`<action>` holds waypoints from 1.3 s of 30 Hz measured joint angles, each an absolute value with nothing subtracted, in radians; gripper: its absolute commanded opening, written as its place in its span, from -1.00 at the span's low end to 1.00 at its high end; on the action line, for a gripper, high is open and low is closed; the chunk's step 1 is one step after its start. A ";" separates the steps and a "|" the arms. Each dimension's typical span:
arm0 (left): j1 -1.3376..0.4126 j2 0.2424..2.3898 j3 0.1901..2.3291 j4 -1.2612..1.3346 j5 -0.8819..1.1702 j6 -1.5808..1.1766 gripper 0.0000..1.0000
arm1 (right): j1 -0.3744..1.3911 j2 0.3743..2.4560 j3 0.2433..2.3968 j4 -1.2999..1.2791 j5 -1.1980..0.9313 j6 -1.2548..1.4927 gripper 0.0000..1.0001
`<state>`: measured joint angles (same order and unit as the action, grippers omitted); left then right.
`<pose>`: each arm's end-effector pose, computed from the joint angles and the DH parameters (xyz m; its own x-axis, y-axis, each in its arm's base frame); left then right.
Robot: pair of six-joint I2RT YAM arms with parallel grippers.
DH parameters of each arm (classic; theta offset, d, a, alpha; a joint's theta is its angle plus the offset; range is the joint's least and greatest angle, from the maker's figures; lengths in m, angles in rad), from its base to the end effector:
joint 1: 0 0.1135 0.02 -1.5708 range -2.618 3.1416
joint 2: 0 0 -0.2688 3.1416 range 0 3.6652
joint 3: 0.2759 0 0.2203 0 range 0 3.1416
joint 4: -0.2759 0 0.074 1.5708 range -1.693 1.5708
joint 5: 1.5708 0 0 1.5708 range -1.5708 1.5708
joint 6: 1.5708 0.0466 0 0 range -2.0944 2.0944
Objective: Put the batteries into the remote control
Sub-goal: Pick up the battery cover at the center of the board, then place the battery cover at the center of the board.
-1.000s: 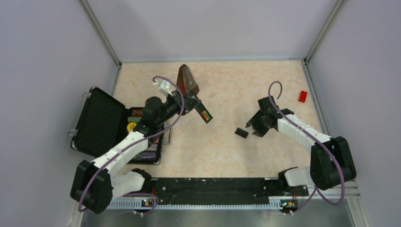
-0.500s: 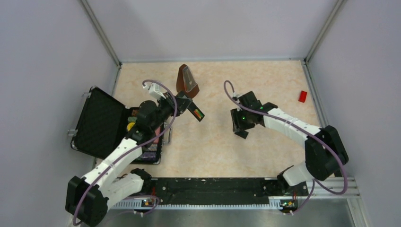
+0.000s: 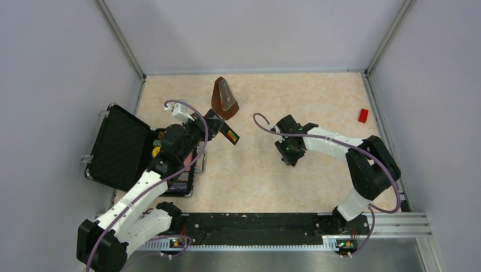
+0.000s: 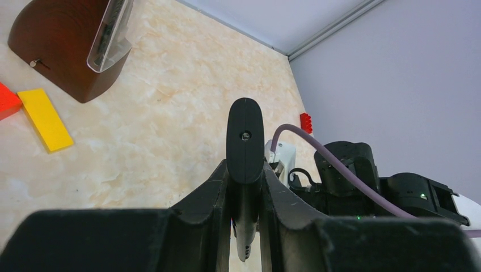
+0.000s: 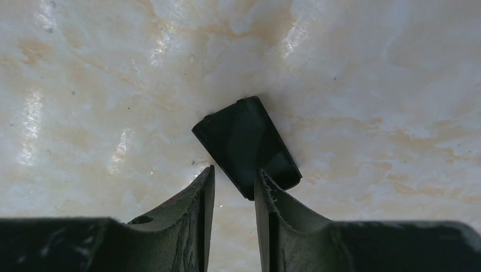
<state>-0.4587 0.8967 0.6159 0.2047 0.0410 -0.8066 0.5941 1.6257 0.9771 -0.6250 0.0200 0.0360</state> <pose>0.1720 -0.0870 0.3133 -0.3930 -0.6104 -0.6877 0.2823 0.6317 -0.7220 0.2286 0.1533 0.1864 -0.8118 -0.5049 -0.2933 -0.5259 0.8505 -0.0086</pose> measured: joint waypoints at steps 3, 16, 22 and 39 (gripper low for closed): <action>-0.459 0.897 0.616 0.205 0.034 -0.802 -1.00 | 0.601 1.662 0.985 -0.630 0.044 0.026 -0.39; -0.453 0.897 0.616 0.197 0.027 -0.782 -1.00 | 0.607 1.742 1.081 -0.659 0.074 0.072 -1.00; -0.452 0.897 0.616 0.166 0.013 -0.782 -1.00 | 0.606 1.734 1.097 -0.648 -0.124 0.156 -1.00; -0.452 0.891 0.612 0.058 -0.099 -0.796 -1.00 | 0.579 1.762 0.985 -0.039 -0.797 0.737 -1.00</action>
<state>-0.4522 0.8909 0.6125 0.0582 -0.0994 -0.7963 0.5793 1.7618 0.9848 -0.0391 -0.7971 0.7368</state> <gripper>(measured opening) 0.234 0.003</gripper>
